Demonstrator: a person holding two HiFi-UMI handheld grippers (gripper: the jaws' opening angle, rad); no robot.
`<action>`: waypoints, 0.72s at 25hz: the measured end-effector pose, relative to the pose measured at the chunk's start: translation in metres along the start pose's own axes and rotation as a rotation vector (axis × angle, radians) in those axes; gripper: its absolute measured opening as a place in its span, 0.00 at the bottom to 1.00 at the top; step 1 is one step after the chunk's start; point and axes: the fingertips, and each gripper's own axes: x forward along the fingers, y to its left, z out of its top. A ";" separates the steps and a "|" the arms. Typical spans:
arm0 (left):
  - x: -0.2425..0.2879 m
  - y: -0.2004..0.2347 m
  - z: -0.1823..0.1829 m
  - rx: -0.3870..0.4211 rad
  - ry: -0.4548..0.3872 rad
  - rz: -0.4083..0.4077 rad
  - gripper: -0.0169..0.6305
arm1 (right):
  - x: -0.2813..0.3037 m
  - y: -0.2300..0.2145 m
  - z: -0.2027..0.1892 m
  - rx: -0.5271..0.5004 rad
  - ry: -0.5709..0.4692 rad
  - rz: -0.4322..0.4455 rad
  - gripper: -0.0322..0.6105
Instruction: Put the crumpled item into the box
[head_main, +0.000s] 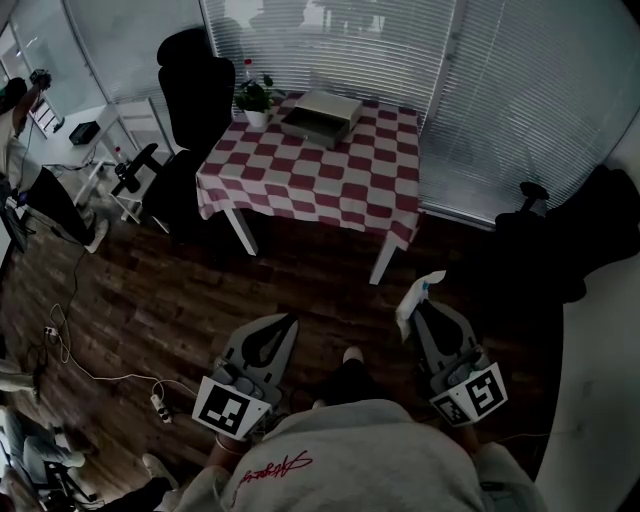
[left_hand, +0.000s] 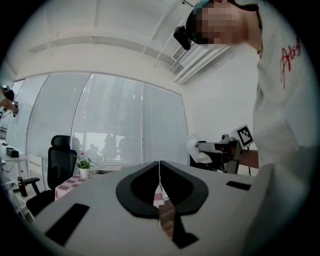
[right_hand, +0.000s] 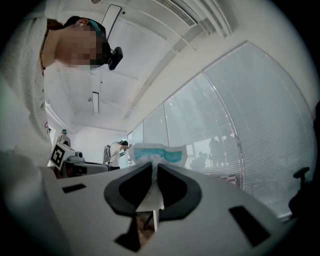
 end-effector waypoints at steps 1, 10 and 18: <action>0.006 0.003 0.000 0.001 -0.001 -0.001 0.06 | 0.004 -0.005 -0.001 0.001 -0.001 0.001 0.12; 0.063 0.036 0.011 0.019 -0.009 0.005 0.06 | 0.051 -0.054 -0.001 0.005 0.000 0.024 0.12; 0.105 0.056 0.019 0.032 -0.020 0.022 0.06 | 0.085 -0.089 0.005 0.007 -0.011 0.060 0.12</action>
